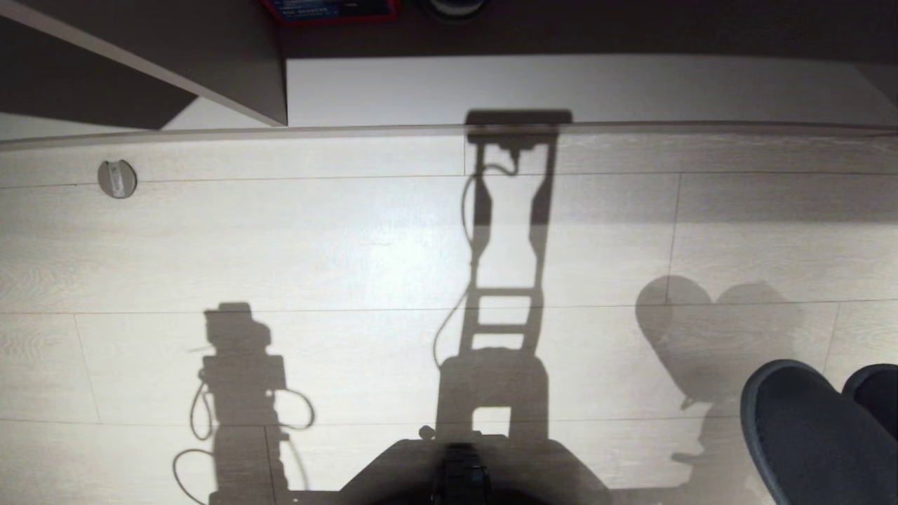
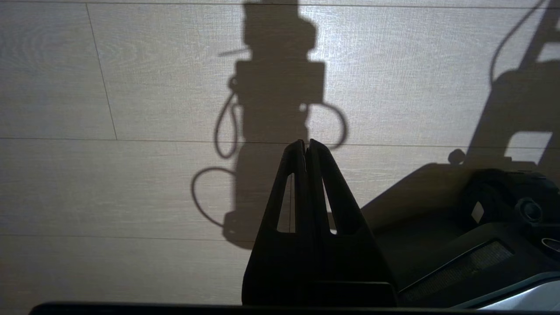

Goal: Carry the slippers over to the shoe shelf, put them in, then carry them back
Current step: Place the slippers on the floor

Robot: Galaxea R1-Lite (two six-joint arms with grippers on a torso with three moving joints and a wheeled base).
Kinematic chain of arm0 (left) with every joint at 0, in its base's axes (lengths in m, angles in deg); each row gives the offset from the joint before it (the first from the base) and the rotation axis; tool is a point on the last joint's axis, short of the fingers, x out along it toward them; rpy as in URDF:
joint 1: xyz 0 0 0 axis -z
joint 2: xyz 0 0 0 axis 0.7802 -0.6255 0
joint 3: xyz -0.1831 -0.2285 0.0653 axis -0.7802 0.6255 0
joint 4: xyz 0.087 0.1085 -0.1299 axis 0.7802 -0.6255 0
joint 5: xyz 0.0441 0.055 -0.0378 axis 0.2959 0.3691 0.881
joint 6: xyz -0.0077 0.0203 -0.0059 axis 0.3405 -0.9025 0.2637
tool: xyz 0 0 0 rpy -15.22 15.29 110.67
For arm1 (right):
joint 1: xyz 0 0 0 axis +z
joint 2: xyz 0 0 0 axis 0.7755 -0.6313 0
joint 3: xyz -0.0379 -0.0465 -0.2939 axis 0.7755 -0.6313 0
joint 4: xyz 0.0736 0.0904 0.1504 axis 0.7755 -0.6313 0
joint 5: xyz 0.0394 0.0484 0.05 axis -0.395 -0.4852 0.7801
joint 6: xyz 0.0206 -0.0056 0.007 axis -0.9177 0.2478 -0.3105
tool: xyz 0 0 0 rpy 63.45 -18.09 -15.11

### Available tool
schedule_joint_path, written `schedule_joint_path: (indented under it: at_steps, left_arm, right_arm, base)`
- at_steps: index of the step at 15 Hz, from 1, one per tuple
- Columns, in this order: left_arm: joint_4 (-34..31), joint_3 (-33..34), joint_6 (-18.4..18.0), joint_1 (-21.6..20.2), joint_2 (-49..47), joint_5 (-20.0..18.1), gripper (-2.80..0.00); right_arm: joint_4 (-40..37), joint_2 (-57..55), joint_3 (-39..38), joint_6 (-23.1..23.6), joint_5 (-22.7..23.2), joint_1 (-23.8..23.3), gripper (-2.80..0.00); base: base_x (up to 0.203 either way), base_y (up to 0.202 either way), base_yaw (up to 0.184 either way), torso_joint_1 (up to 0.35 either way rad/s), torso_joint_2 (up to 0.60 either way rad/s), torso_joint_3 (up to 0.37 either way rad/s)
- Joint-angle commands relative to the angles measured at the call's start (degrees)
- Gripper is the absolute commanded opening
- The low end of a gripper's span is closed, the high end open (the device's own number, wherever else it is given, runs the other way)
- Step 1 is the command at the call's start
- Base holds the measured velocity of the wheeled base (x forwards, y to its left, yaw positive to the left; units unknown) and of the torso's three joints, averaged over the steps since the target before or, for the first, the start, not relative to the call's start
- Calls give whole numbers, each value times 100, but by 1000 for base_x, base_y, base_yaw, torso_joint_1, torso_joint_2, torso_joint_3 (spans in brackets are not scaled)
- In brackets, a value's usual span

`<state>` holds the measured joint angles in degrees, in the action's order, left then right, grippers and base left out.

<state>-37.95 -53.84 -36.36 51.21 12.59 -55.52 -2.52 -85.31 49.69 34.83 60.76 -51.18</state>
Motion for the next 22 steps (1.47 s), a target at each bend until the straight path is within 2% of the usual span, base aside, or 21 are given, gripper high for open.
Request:
schedule_joint_path:
  at_steps: [1,4,9,11,14,22]
  left_arm:
    - [4,0,2,-1,-2,2,-280]
    - [4,0,2,-1,-2,2,-280]
    - [4,0,2,-1,-2,2,-280]
    - [4,0,2,-1,-2,2,-280]
    - [4,0,2,-1,-2,2,-280]
    - [4,0,11,-1,-2,2,-280]
  right_arm:
    - [-349,347,-7,-20,56,6,-280]
    - [-765,674,-7,-71,107,5,-280]
    - [-806,675,-7,-139,89,-2,-280]
    - [-815,684,-7,-253,62,-2,-280]
    - [-799,684,-7,-669,15,4,-280]
    - [-797,684,-7,-684,10,7,-280]
  base:
    - [0,0,0,0,0,0]
    - [0,0,0,0,0,0]
    - [0,0,0,0,0,0]
    - [0,0,0,0,0,0]
    - [0,0,0,0,0,0]
    - [0,0,0,0,0,0]
